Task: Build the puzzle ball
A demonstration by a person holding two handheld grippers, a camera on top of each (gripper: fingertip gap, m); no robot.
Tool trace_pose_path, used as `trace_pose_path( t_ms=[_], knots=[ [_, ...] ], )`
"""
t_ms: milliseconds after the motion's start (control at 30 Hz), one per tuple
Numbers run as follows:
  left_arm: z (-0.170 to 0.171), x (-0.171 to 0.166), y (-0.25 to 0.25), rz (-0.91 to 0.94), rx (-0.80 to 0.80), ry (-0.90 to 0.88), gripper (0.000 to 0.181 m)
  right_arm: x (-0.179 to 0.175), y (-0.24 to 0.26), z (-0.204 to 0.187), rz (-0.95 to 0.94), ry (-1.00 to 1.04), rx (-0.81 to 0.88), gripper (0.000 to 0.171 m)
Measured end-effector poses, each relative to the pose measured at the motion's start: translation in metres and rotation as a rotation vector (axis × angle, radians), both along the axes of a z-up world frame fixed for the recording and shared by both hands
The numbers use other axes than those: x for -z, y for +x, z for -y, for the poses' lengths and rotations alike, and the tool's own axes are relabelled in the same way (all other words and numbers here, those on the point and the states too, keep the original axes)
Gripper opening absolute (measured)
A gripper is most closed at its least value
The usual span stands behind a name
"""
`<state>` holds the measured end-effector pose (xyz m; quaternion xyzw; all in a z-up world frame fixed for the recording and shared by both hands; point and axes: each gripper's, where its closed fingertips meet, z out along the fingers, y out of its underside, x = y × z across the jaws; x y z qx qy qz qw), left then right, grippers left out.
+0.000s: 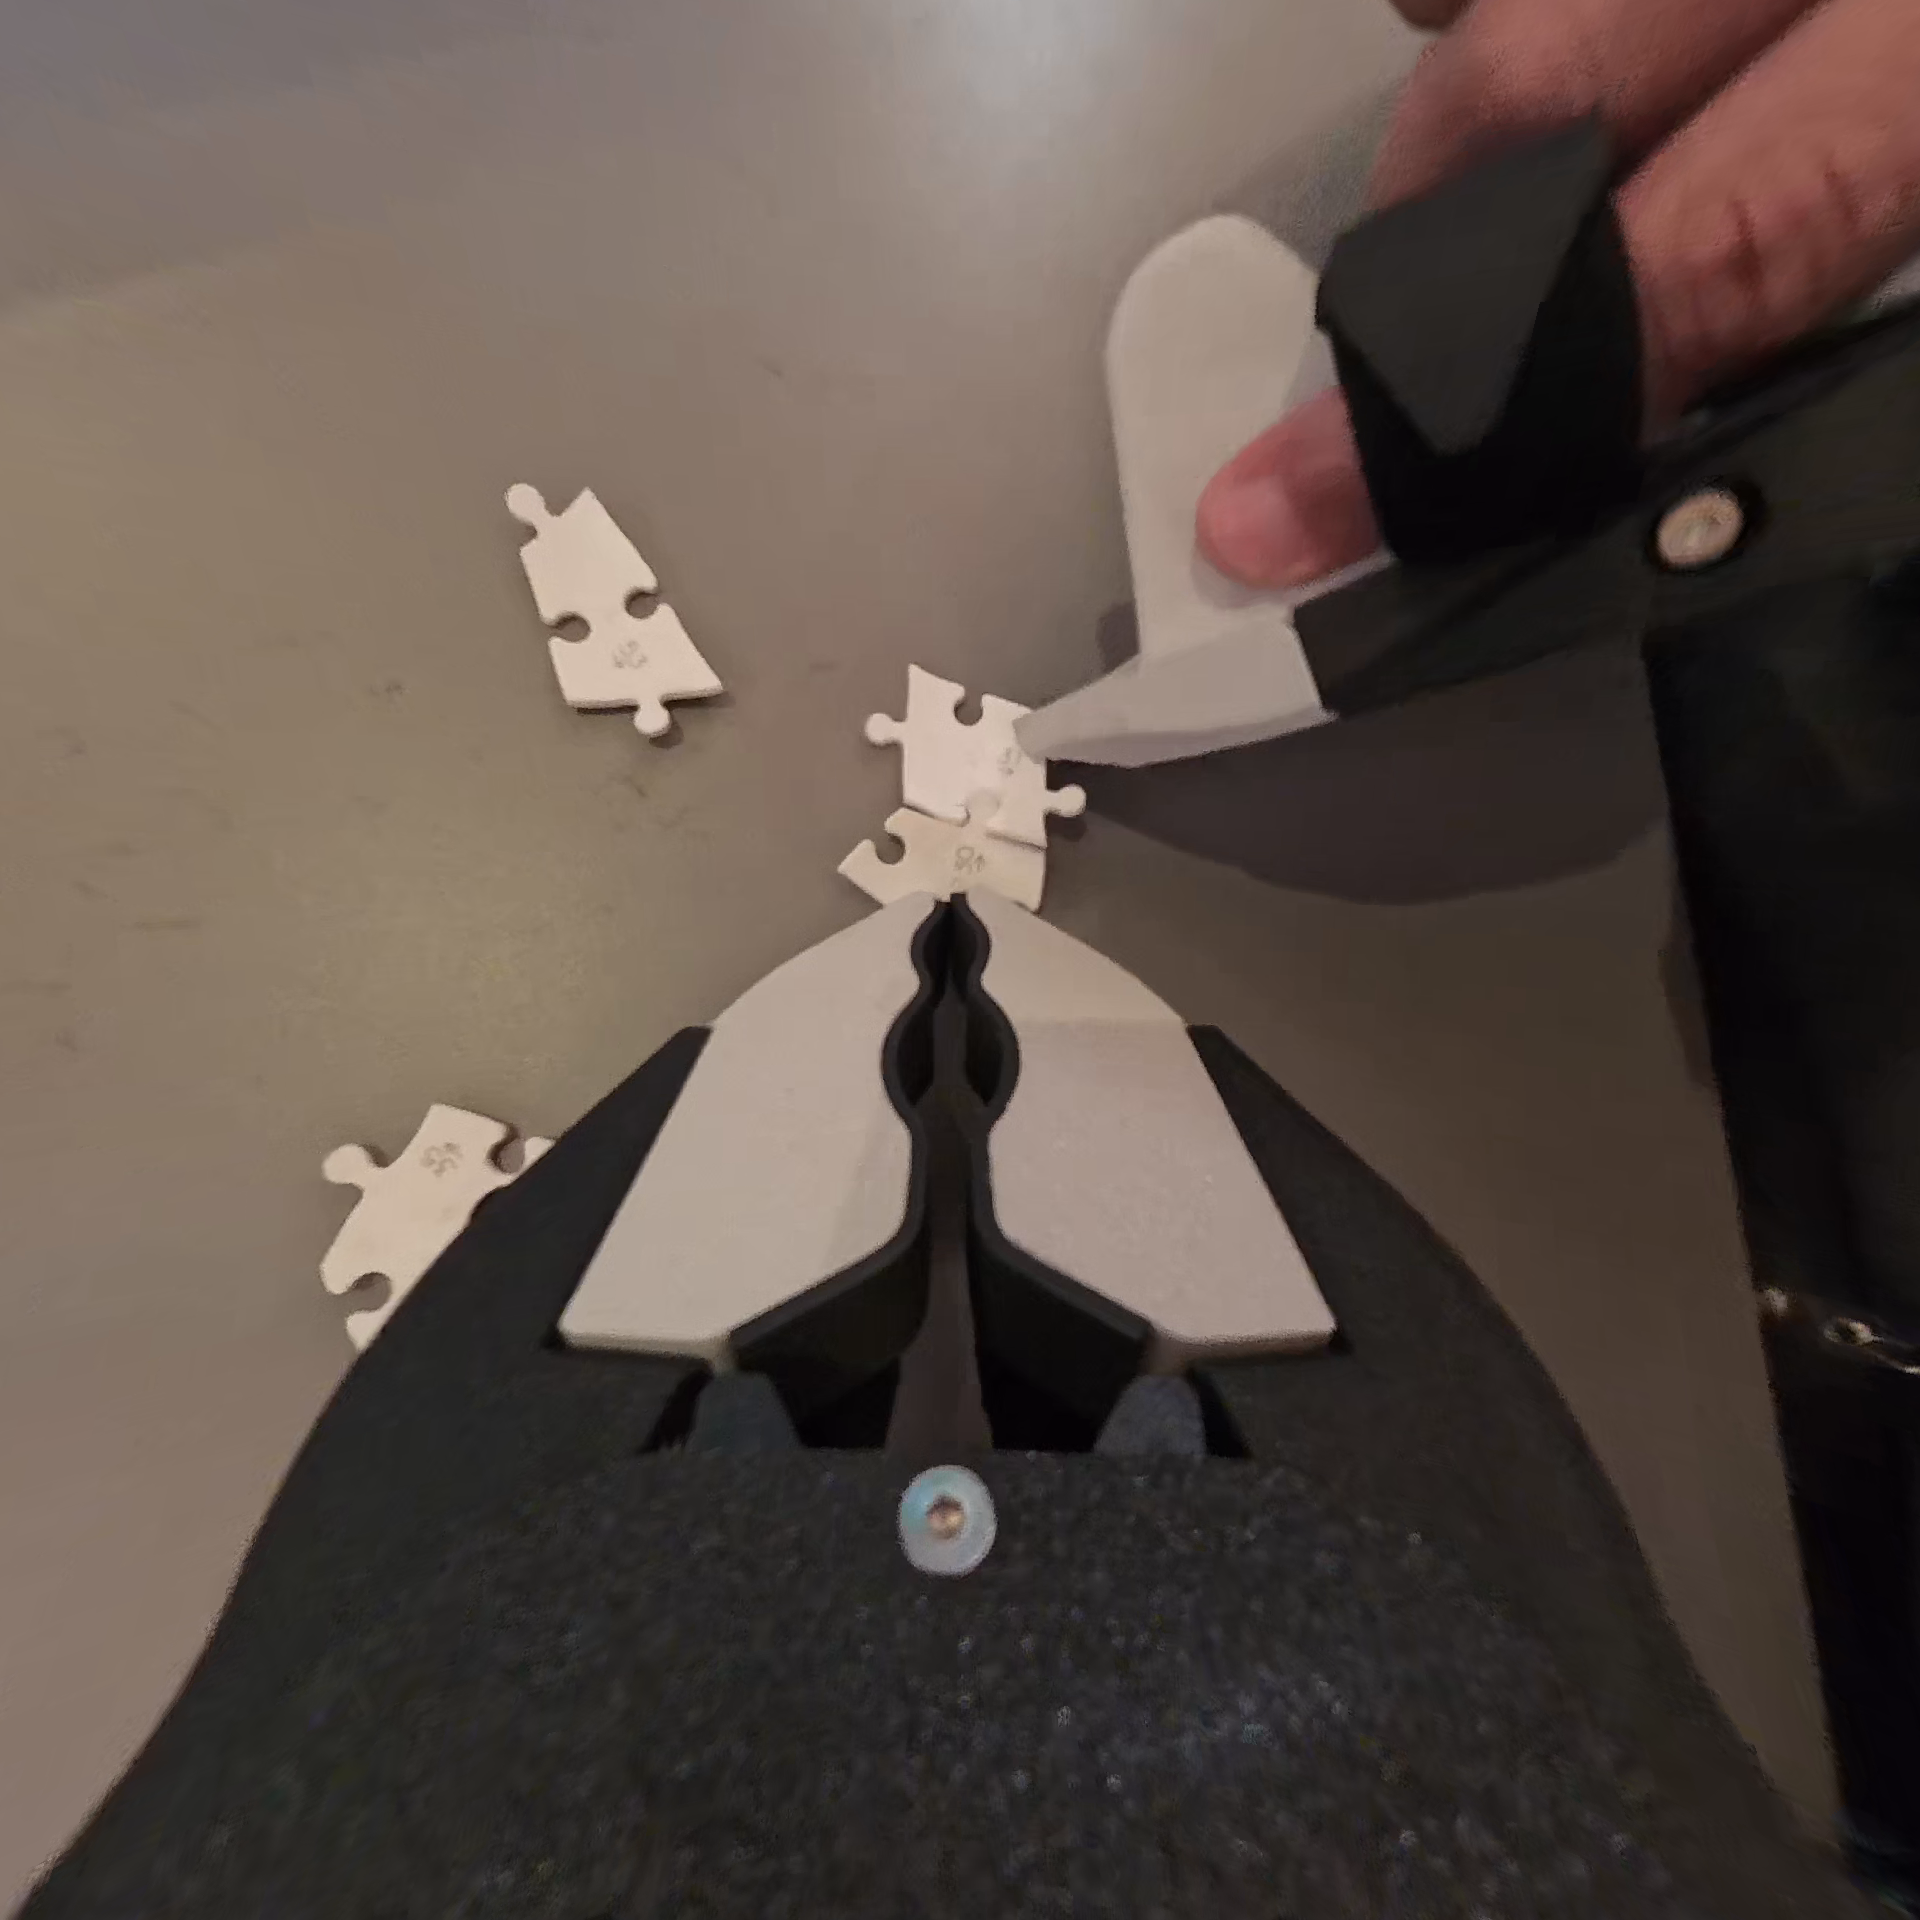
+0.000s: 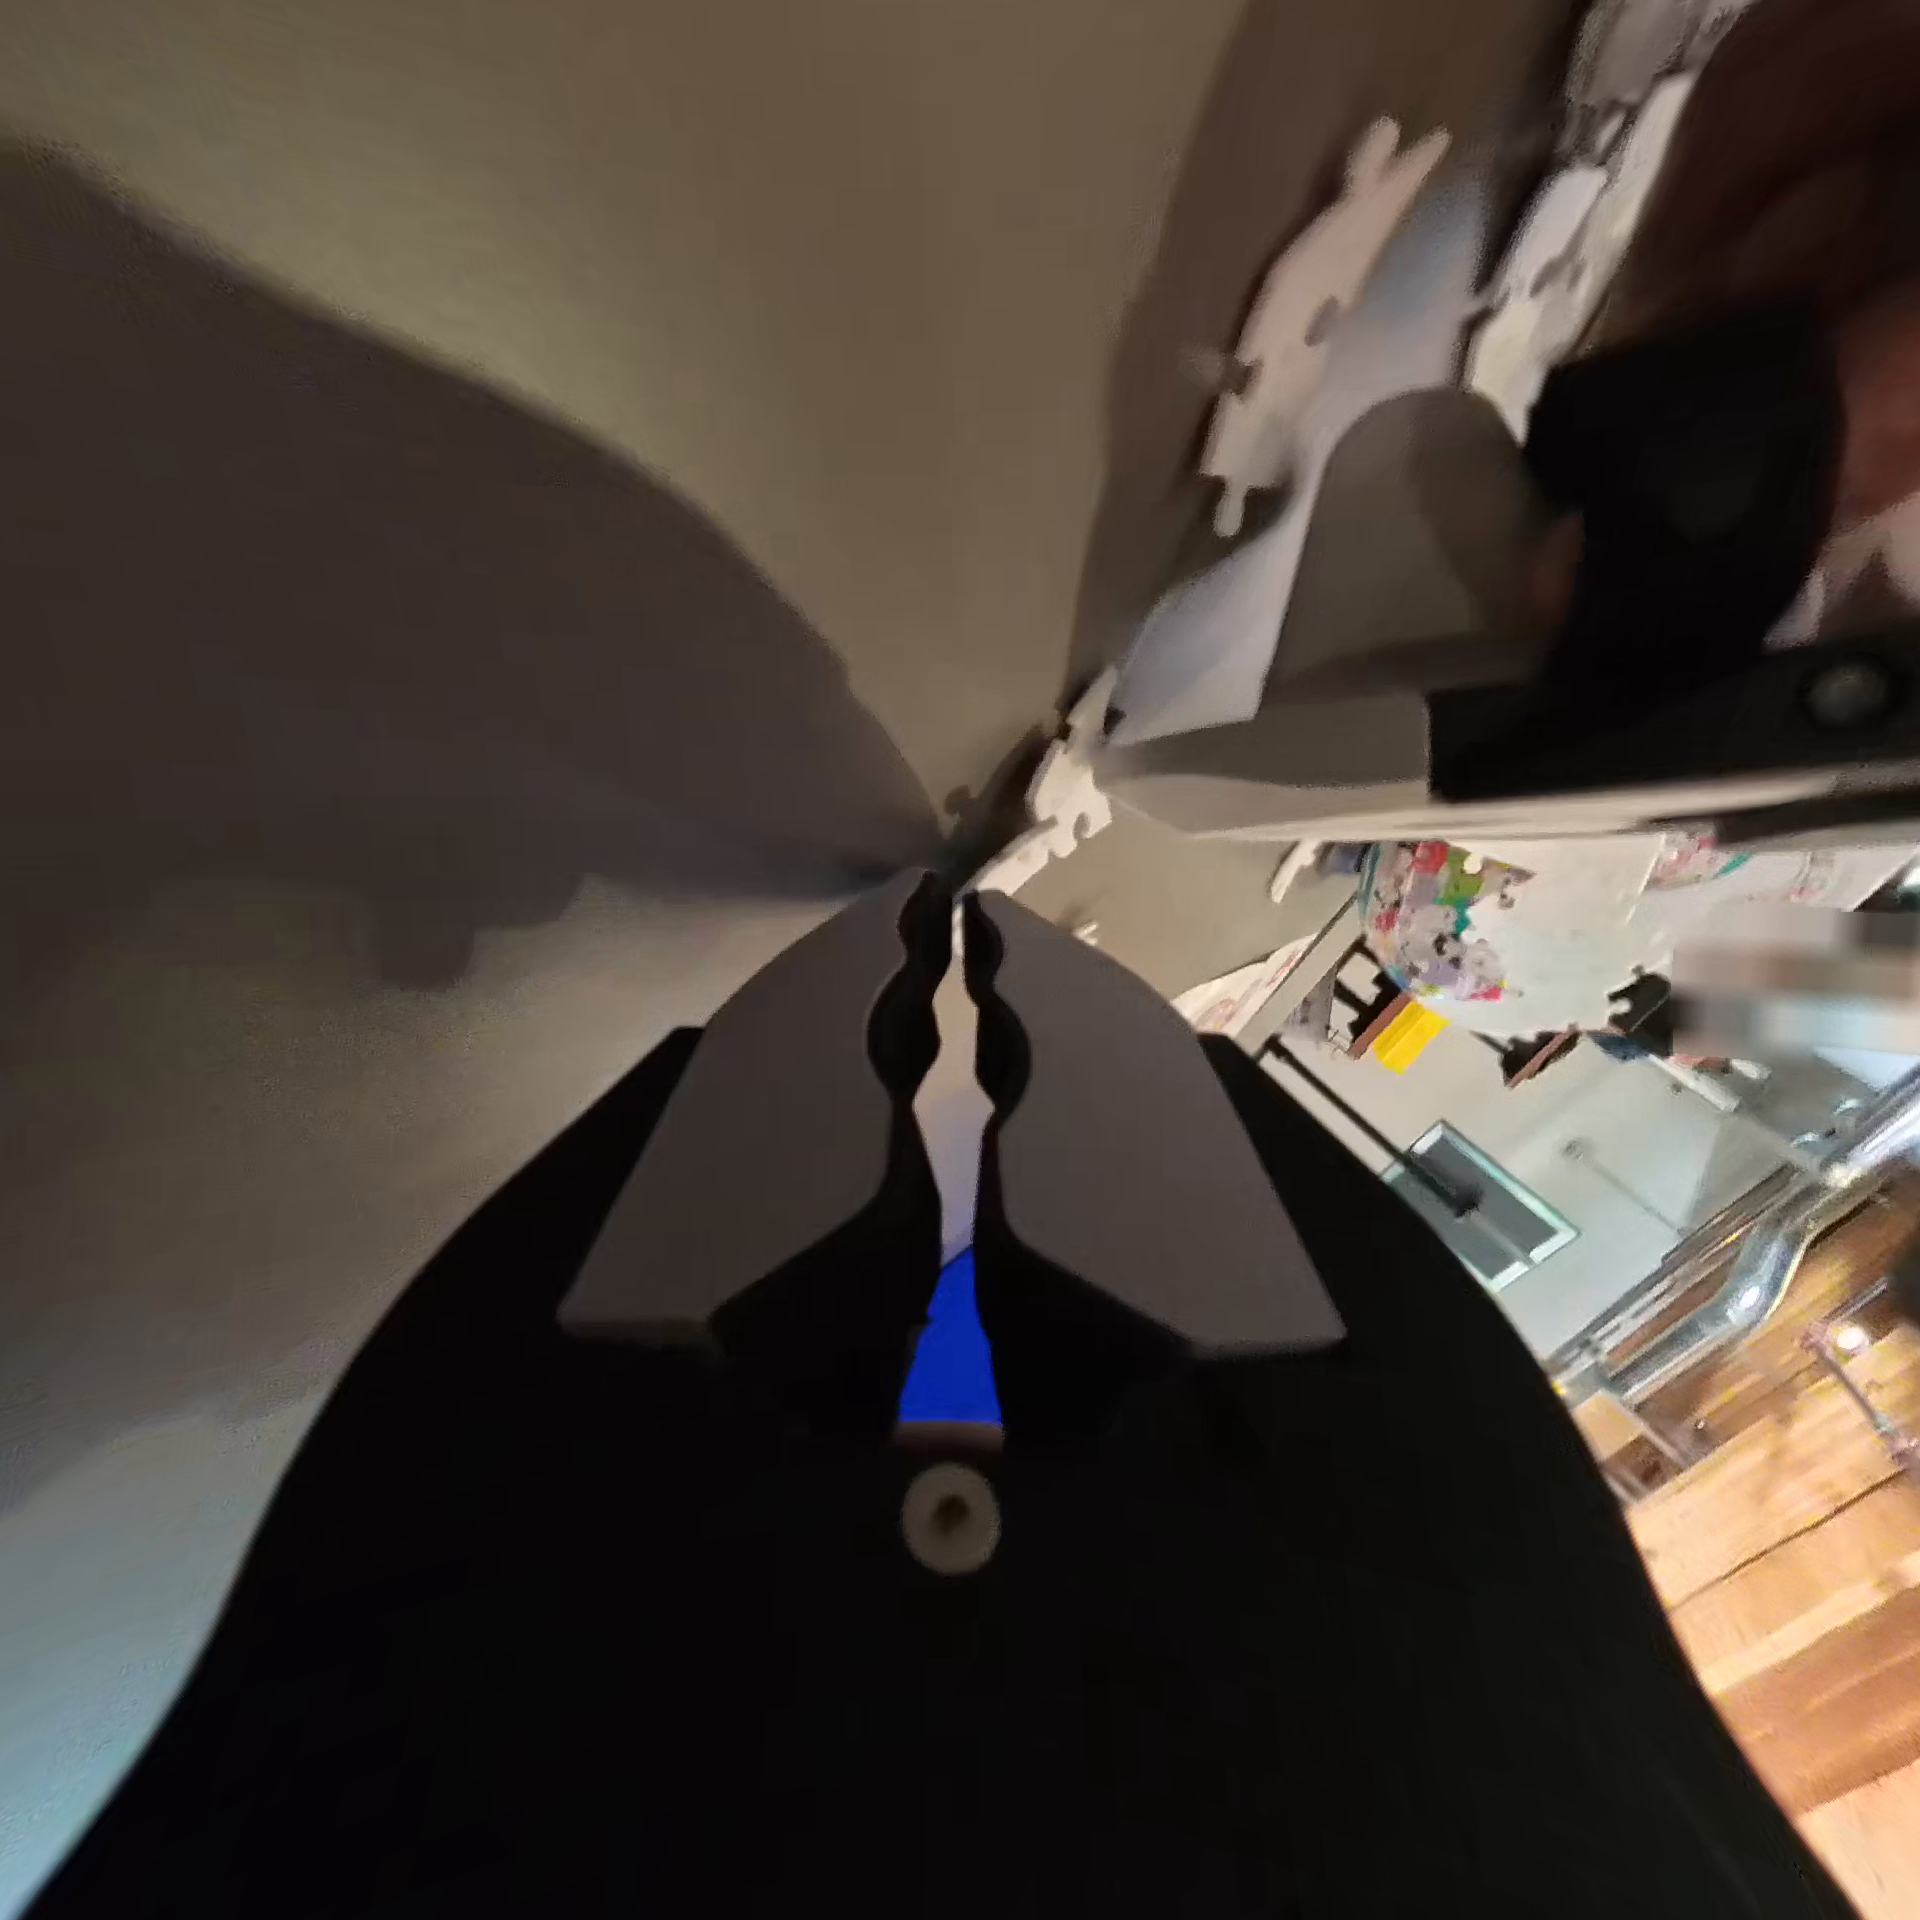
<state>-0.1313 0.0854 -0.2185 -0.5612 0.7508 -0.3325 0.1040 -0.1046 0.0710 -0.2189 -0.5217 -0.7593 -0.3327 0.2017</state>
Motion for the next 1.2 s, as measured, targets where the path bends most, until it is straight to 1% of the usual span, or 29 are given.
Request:
trace_pose_path(
  t_ms=[100,300,400,467,533,600,633,667,700,733,800,833,900,967,1000,1067,1133,1200],
  knots=[
    [0.004,-0.006,0.007,-0.010,-0.009,-0.050,0.000,-0.001,-0.001,0.000,-0.002,-0.021,-0.022,0.002],
    [0.021,-0.009,0.012,-0.024,0.055,-0.061,0.000,0.001,-0.001,-0.001,-0.045,-0.004,0.031,0.002],
    [0.018,-0.003,0.013,-0.043,0.036,-0.032,0.000,0.001,-0.002,0.000,-0.066,0.001,0.049,0.002],
    [0.010,0.000,0.015,-0.025,0.009,0.007,0.000,0.000,-0.002,-0.001,-0.074,0.009,0.063,0.002],
    [0.009,0.000,0.015,-0.021,0.007,-0.003,0.000,0.000,-0.003,-0.001,-0.109,0.015,0.099,0.003],
    [0.009,0.000,0.015,-0.014,0.012,0.029,0.000,0.001,-0.002,0.000,-0.212,0.007,0.155,0.003],
    [0.009,0.000,0.015,-0.012,0.019,0.049,0.000,0.001,-0.001,0.002,-0.291,-0.021,0.200,0.003],
    [0.009,0.000,0.014,-0.013,0.025,0.059,0.000,0.001,0.000,0.005,-0.390,-0.067,0.262,0.007],
    [0.008,-0.001,0.014,-0.011,0.023,0.060,0.000,-0.002,0.001,0.007,-0.501,-0.112,0.343,0.013],
    [0.007,-0.003,0.014,0.006,0.004,0.049,0.000,-0.006,0.000,0.009,-0.629,-0.167,0.432,0.022],
    [0.011,-0.020,0.011,0.079,-0.016,-0.041,0.000,-0.011,-0.001,0.011,-0.898,-0.286,0.639,0.045],
    [0.011,-0.027,0.007,0.102,-0.023,-0.048,0.000,-0.012,-0.002,0.011,-1.024,-0.347,0.748,0.050],
    [0.005,-0.025,-0.002,0.102,-0.029,0.045,0.000,-0.014,-0.015,0.013,-1.282,-0.507,0.884,0.060],
    [0.006,-0.016,-0.007,0.075,-0.010,0.112,0.000,-0.016,-0.020,0.010,-1.465,-0.550,0.972,0.051],
    [0.010,-0.012,-0.008,0.062,0.003,0.122,0.000,-0.013,-0.019,0.009,-1.490,-0.538,0.995,0.049],
    [0.015,-0.001,-0.008,0.035,0.015,0.137,0.000,-0.002,-0.014,0.010,-1.435,-0.478,1.047,0.044],
    [0.017,0.000,-0.006,0.050,-0.004,0.118,0.000,0.001,-0.016,0.014,-1.396,-0.453,1.061,0.030],
    [0.017,0.000,-0.007,0.053,-0.016,0.102,0.000,0.002,-0.015,0.016,-1.405,-0.418,1.113,0.022]
  ],
)
